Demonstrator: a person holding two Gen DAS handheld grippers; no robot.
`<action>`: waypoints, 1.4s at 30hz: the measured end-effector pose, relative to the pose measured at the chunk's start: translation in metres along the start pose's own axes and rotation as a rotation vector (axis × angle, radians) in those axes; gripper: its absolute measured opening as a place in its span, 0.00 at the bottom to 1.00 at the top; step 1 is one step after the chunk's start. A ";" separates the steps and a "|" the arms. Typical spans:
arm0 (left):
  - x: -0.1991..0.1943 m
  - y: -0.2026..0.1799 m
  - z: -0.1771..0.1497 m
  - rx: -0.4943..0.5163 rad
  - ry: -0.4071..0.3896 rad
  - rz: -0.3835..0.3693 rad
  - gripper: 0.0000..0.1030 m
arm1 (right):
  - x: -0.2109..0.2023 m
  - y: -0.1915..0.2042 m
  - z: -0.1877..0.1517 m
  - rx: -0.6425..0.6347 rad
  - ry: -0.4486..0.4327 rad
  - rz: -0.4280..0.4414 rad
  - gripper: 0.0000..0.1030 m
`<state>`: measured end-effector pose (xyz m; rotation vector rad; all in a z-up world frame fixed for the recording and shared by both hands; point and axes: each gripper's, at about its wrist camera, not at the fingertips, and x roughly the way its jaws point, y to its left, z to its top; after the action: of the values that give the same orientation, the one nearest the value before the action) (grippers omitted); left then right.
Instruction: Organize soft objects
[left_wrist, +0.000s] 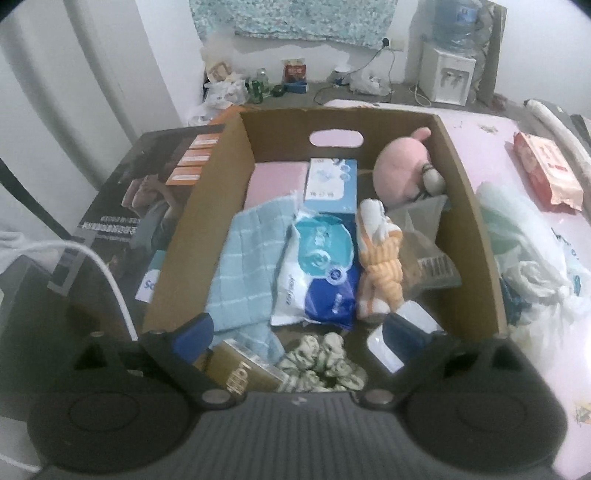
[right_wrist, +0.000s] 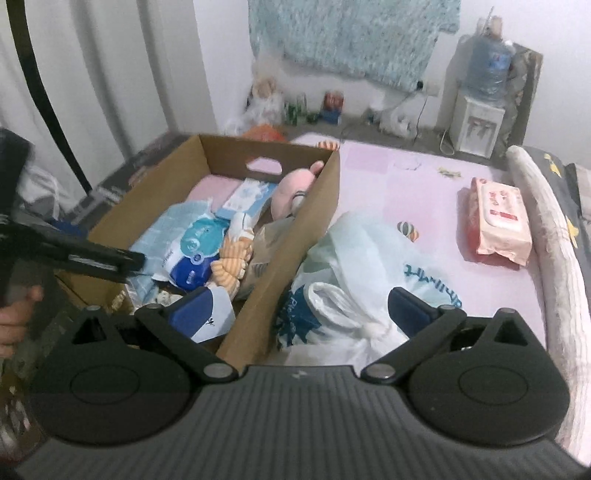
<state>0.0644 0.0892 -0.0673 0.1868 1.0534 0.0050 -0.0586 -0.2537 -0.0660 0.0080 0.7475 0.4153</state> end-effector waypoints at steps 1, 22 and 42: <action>0.000 -0.004 -0.002 -0.005 0.006 -0.007 0.96 | -0.007 -0.003 -0.006 0.025 -0.013 0.018 0.99; -0.066 -0.031 -0.015 0.067 0.174 -0.014 0.96 | -0.043 0.020 -0.021 0.274 0.183 -0.074 0.99; -0.073 -0.056 -0.040 0.067 0.253 -0.017 0.96 | -0.041 -0.012 -0.042 0.349 0.298 -0.171 0.99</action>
<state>-0.0116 0.0329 -0.0325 0.2422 1.3082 -0.0226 -0.1084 -0.2856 -0.0719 0.2116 1.0990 0.1185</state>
